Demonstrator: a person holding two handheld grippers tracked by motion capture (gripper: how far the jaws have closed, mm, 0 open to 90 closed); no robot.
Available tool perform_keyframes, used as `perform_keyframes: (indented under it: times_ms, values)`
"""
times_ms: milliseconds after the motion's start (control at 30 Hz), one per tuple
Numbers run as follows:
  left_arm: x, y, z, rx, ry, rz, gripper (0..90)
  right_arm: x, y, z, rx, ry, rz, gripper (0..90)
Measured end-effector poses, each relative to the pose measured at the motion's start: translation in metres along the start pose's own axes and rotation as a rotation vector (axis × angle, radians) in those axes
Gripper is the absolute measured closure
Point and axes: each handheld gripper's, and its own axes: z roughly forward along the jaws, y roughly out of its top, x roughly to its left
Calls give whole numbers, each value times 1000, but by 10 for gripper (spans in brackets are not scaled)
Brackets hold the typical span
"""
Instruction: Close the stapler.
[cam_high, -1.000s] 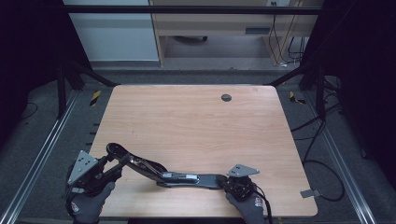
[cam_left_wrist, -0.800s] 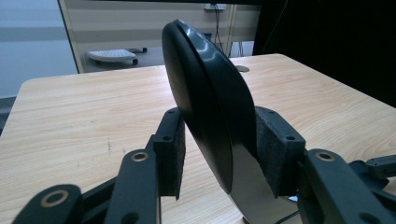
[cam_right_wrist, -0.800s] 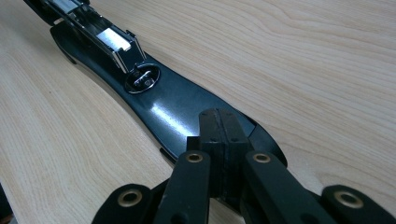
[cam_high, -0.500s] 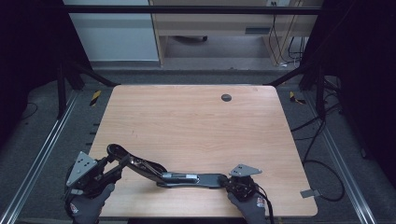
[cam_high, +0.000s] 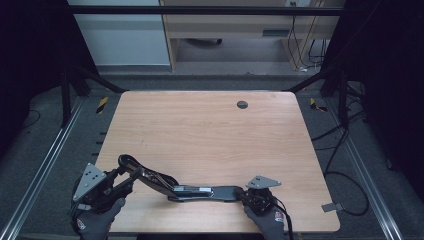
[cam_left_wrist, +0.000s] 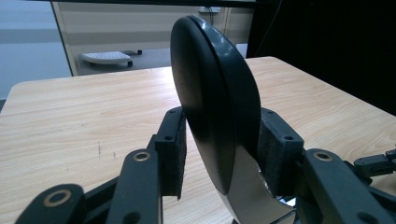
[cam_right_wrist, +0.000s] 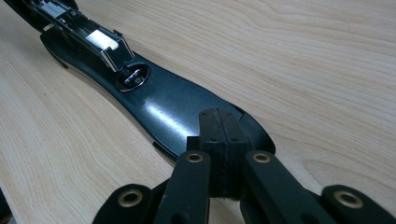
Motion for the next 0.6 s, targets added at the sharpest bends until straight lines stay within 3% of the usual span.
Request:
perform_keyframes:
  times_ms: [600]
  values:
    - [-21,9,7,-16,-28,54,579,0,-1,0,-5,0,12,900]
